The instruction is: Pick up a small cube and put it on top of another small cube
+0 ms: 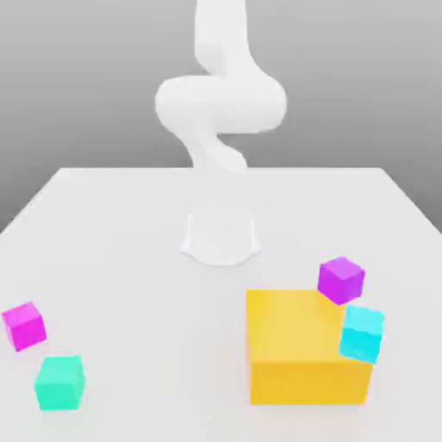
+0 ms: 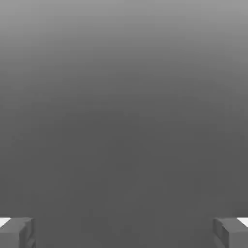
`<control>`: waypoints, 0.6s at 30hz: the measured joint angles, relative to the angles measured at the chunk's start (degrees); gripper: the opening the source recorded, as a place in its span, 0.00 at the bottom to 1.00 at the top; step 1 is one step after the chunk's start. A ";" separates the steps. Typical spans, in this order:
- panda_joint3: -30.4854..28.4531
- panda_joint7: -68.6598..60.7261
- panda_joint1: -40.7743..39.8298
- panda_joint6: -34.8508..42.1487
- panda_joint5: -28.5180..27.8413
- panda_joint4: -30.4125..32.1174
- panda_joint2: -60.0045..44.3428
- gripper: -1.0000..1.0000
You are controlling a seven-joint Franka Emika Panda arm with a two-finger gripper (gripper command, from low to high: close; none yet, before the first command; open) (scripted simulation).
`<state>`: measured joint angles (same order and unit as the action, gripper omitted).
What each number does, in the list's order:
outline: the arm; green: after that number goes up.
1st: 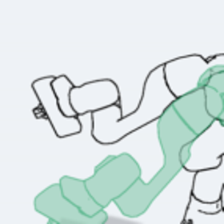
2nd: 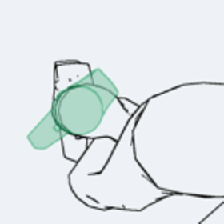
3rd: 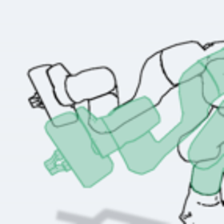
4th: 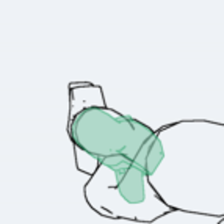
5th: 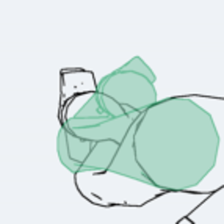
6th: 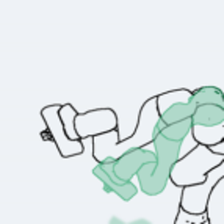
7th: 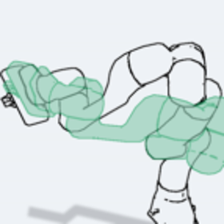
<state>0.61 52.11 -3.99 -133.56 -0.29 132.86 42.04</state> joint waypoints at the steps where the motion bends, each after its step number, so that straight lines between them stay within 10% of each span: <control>1: 0.12 2.80 -1.53 -0.74 -0.25 0.46 -1.64 0.50; 18: 0.40 46.53 -24.74 -12.65 -3.81 7.71 -27.42 0.50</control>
<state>1.01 98.64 -28.74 -146.21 -4.10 140.57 14.62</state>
